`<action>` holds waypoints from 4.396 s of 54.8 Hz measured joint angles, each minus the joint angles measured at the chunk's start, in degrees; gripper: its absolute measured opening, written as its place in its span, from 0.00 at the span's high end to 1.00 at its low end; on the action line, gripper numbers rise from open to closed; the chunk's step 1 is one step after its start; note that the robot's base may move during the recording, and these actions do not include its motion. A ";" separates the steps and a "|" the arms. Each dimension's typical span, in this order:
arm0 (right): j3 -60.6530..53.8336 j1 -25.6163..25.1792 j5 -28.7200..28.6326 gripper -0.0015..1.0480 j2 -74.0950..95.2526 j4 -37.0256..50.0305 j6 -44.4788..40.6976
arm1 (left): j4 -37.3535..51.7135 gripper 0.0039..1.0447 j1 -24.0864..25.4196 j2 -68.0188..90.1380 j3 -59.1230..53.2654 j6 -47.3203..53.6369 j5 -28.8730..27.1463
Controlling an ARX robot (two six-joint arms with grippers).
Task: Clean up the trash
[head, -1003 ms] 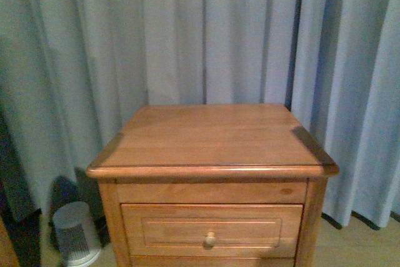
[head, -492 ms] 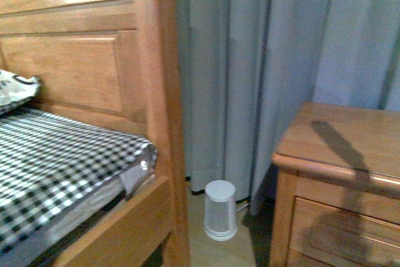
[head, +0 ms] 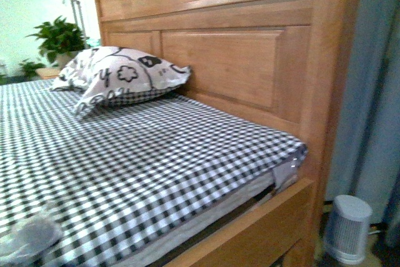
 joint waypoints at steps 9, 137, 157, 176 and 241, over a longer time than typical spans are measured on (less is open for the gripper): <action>0.00 0.00 0.02 0.80 -0.04 0.00 0.00 | 0.00 0.74 0.00 -0.02 0.00 0.00 0.07; 0.00 -0.02 -0.02 0.80 0.07 0.00 0.00 | -46.95 0.74 24.65 55.36 29.11 90.12 40.76; 0.00 -0.02 0.00 0.80 0.07 0.00 0.00 | -51.01 0.74 24.74 59.89 31.47 92.17 37.94; 0.00 -0.02 0.00 0.80 0.07 0.00 0.00 | -54.58 0.74 23.96 61.59 33.51 92.15 36.76; 18.32 -4.04 -22.03 0.80 39.67 -13.05 -1.86 | -57.79 0.74 23.65 62.75 34.82 93.29 33.51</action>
